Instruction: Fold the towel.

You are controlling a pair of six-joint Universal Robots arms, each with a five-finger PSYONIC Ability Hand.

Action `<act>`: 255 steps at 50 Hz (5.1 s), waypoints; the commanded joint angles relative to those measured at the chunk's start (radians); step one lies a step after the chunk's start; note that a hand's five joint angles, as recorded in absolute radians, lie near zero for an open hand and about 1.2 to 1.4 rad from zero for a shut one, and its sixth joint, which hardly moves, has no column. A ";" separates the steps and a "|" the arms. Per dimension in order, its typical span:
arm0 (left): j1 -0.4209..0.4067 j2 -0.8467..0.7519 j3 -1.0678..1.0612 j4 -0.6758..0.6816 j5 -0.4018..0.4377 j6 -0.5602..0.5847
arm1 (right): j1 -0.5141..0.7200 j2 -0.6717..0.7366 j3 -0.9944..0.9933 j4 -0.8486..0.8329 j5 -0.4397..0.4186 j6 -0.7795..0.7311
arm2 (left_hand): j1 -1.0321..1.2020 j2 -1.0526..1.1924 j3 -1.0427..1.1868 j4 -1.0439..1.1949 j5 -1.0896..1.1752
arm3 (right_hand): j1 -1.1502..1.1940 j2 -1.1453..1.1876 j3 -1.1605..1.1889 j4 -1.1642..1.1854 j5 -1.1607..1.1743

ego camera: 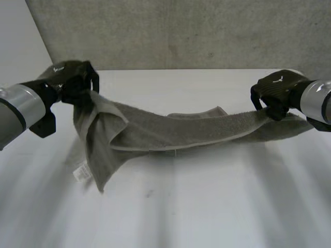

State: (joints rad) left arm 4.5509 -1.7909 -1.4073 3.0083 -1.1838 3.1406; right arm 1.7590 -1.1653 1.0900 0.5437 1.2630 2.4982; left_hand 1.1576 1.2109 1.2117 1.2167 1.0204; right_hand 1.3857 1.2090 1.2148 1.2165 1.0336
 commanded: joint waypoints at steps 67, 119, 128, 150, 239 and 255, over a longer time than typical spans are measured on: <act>-0.277 -0.509 0.108 0.230 -0.020 0.812 | 0.027 0.061 0.479 -0.651 0.084 0.163 | -0.055 -0.109 -0.109 -0.114 -0.093 | -1.092 -0.916 -0.921 -0.923 -0.915; -0.260 -0.123 -0.111 0.190 -0.083 0.575 | 0.215 0.496 -0.208 -0.355 -0.083 0.274 | 0.239 0.185 0.185 0.180 0.201 | -0.869 -0.692 -0.698 -0.700 -0.692; -0.247 -0.116 -0.107 0.198 -0.082 0.575 | 0.223 0.590 -0.378 -0.243 -0.090 0.265 | 0.239 0.185 0.185 0.180 0.201 | -0.109 0.068 0.062 0.060 0.069; -0.259 -0.259 0.631 0.467 -0.250 0.370 | 0.237 0.443 -1.111 -0.441 0.084 0.261 | 0.239 0.185 0.185 0.180 0.201 | 0.011 0.187 0.181 0.180 0.188; -0.234 -0.080 -0.228 0.323 -0.231 0.342 | -0.009 0.311 0.200 -0.634 0.024 0.432 | 0.239 0.185 0.185 0.180 0.201 | 0.011 0.187 0.181 0.180 0.188; -0.282 -0.142 -0.300 0.334 -0.227 0.343 | -0.115 0.128 0.286 -0.627 -0.021 0.280 | -0.433 -0.487 -0.487 -0.492 -0.471 | 0.011 0.187 0.181 0.180 0.188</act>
State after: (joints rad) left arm 4.2879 -1.9133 -1.6948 3.3383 -1.4130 3.4822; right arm 1.6998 -0.9790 1.3311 -0.0836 1.2432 2.8838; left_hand 1.0228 1.0220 1.0230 1.0220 0.8619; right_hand 1.3840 1.2135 1.2146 1.2162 1.0335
